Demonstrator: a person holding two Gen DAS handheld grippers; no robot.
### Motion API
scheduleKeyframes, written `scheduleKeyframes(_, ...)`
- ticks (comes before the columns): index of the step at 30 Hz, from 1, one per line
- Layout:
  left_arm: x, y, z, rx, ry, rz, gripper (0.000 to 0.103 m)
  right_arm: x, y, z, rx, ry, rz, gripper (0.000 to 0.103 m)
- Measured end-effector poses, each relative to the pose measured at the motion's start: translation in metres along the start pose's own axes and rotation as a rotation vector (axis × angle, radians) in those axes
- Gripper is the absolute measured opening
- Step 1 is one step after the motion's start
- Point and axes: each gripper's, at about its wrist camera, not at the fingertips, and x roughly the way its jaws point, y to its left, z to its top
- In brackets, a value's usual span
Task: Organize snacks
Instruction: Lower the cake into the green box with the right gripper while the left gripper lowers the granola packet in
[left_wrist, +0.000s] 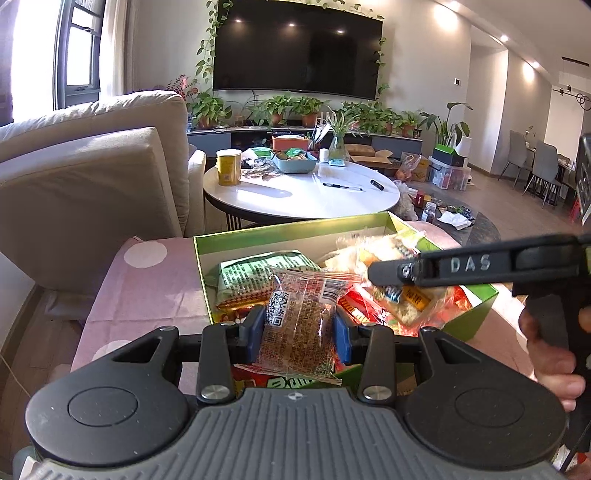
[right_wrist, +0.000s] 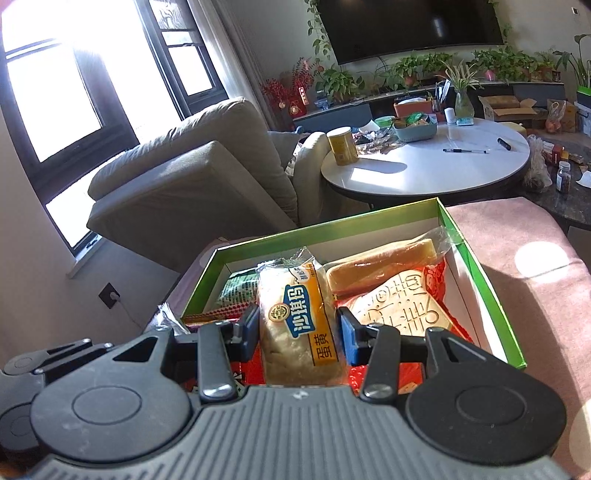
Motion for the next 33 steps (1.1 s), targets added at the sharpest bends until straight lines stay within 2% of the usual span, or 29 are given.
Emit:
scheduleKeyframes(5, 0.001, 0.002, 0.002, -0.006, -0.002, 0.012, 0.036, 0.008, 0.000, 0.000, 0.005, 0.007, -0.011, 0.085)
scheduleKeyframes(13, 0.012, -0.001, 0.012, -0.006, -0.006, -0.005, 0.036, -0.004, -0.011, 0.003, 0.051, -0.039, -0.030, 0.085)
scheduleKeyframes(24, 0.055, -0.004, 0.038, 0.016, 0.016, 0.019, 0.036, -0.006, -0.016, 0.005, 0.062, -0.062, -0.060, 0.085)
scheduleKeyframes(28, 0.069, -0.005, 0.036, 0.021, 0.042, 0.017, 0.037, -0.006, -0.019, 0.006, 0.075, -0.073, -0.080, 0.085)
scheduleKeyframes(29, 0.071, -0.004, 0.034, 0.014, 0.045, 0.014, 0.038, -0.006, -0.021, 0.006, 0.077, -0.075, -0.087, 0.085)
scheduleKeyframes(32, 0.071, -0.003, 0.028, -0.005, 0.042, 0.010, 0.053, -0.006, -0.024, 0.006, 0.092, -0.078, -0.105, 0.085)
scheduleKeyframes(33, 0.070, -0.002, 0.028, -0.007, 0.038, 0.010, 0.054, -0.005, -0.025, 0.006, 0.096, -0.079, -0.104, 0.085)
